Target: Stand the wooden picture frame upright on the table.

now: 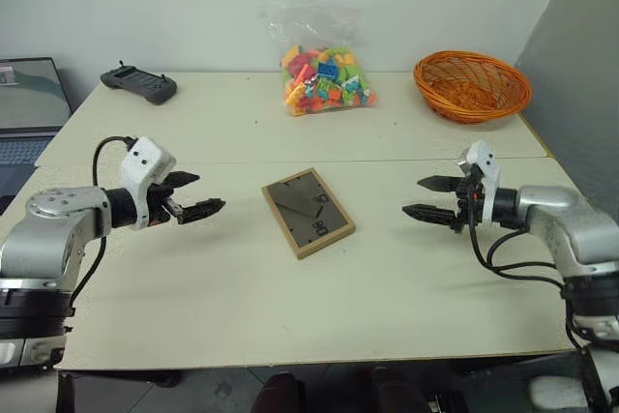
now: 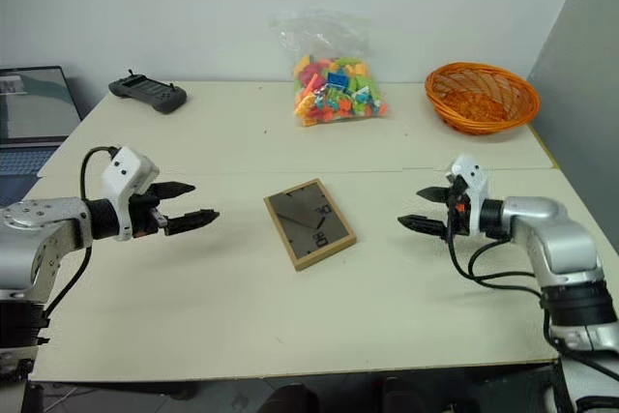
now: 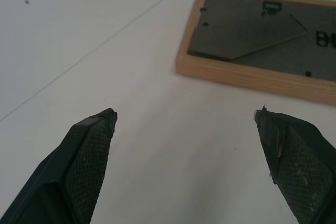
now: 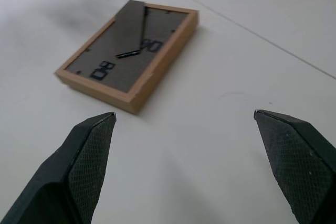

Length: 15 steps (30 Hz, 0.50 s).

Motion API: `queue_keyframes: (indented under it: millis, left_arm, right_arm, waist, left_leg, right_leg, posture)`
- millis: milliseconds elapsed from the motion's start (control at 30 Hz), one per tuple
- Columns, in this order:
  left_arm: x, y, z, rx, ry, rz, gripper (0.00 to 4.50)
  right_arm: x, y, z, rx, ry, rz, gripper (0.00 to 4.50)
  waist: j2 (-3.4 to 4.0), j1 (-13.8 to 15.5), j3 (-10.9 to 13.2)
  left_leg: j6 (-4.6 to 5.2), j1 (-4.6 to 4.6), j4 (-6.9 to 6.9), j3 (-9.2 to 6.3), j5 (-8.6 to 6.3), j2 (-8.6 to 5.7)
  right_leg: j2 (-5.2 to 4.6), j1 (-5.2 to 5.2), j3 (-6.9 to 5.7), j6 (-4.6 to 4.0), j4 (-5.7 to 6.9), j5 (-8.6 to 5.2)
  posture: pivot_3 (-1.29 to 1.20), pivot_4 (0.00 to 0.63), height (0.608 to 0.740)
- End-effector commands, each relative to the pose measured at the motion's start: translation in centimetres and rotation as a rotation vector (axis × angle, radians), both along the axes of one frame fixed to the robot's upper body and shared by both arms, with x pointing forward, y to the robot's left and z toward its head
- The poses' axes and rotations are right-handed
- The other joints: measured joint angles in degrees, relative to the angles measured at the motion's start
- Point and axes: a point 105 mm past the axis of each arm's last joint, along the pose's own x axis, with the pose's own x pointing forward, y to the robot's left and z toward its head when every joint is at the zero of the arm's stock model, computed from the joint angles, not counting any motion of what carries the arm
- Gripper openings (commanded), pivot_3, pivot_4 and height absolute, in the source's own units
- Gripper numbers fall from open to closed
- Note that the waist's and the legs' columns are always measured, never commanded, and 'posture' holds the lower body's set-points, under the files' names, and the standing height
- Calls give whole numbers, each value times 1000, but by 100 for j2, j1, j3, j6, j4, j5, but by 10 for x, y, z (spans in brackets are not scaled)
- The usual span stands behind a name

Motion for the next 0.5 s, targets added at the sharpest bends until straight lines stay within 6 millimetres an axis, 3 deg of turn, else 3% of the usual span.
queue_keyframes:
  millis: [33, 200, 367, 500]
  left_arm:
    - [3, 2, 12, 53, -44, -33, 4500]
    - [10, 1, 15, 36, -89, 1, 4500]
    - [17, 4, -2, 47, -109, 43, 4500]
    - [29, -3, -13, 28, -123, 72, 3721]
  right_arm:
    - [5, 1, 7, -29, -29, 55, 4493]
    - [20, 0, 9, -62, -82, 33, 4493]
    - [36, 13, 0, -57, -113, -3, 4493]
    - [44, 28, -20, -89, -116, -8, 3700]
  waist:
    - [0, 0, 0]
    - [0, 1, 0]
    - [0, 3, 0]
    - [0, 3, 0]
  left_leg:
    - [0, -1, 0, 0, 0, 0]
    - [-1, -23, 8, 5, 1, 1]
    - [-2, -22, 8, 6, 1, 1]
    - [-3, -26, 8, 5, 2, 1]
  right_leg:
    - [0, 0, 1, 0, -1, 0]
    - [-5, -20, 3, 0, 0, 1]
    - [-7, -21, 4, 0, 4, 1]
    - [-7, -24, 4, 0, 6, 1]
  posture:
    - [0, 150, 740]
    - [0, 150, 740]
    - [0, 150, 740]
    - [0, 150, 740]
